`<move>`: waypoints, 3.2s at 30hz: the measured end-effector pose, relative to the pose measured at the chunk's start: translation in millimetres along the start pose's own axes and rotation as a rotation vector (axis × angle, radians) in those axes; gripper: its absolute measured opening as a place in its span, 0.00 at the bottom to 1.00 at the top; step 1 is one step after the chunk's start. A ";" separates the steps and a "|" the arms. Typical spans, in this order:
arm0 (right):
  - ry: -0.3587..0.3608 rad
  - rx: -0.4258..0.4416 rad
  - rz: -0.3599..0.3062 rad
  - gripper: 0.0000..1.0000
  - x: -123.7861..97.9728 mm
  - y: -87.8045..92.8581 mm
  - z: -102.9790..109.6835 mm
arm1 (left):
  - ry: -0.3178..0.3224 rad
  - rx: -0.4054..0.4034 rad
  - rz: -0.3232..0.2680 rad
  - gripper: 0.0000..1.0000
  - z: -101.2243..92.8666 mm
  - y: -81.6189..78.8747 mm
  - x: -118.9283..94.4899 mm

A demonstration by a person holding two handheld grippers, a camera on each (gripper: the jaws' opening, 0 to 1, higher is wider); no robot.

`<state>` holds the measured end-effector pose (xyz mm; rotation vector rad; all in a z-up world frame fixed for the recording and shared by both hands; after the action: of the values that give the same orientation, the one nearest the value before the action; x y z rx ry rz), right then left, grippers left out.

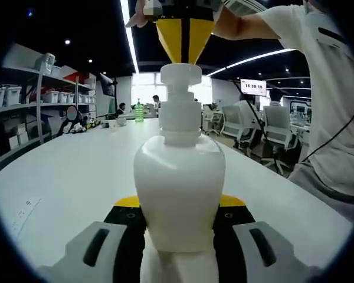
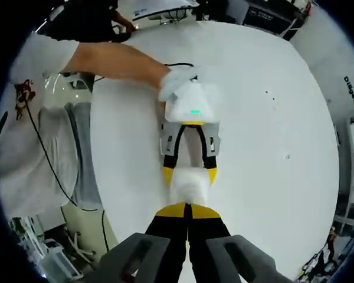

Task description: Hold the bottle steady, press the pump all the way down and release, and repeat the specified number of times to dispense into the cup

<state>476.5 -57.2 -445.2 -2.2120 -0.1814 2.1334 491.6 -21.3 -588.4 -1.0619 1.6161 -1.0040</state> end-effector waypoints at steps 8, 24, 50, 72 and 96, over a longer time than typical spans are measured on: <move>0.024 -0.098 0.003 0.00 -9.9 -1.8 0.1 | 0.007 -0.007 -0.004 0.43 0.7 0.4 0.3; 0.019 -0.101 0.042 0.00 -5.9 -4.9 -3.6 | 0.006 -0.002 0.007 0.43 0.8 2.0 0.8; 0.021 -0.082 0.073 0.00 -6.6 -4.6 0.4 | 0.015 -0.021 -0.018 0.43 -2.1 4.4 -0.3; 0.024 -0.079 -0.011 0.00 -1.0 -5.7 -4.4 | 0.015 -0.024 -0.027 0.43 1.3 4.3 0.4; 0.002 -0.063 0.083 0.00 -3.5 -5.9 -3.0 | 0.016 -0.027 -0.021 0.43 2.1 6.3 2.1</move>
<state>479.2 -51.6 -440.8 -2.2947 -0.1613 2.1967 491.9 -21.8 -595.4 -1.0939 1.6382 -1.0099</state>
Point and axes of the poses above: the point that each gripper's makers call its tool centre point, and the gripper's own axes: x roughly forward along the fingers, z roughly to its left, y roughly out of its underside, the point moved 5 cm from there along -x, roughly backward along the fingers, and after that the axes turned 14 degrees about -x, right-handed, at the moved point
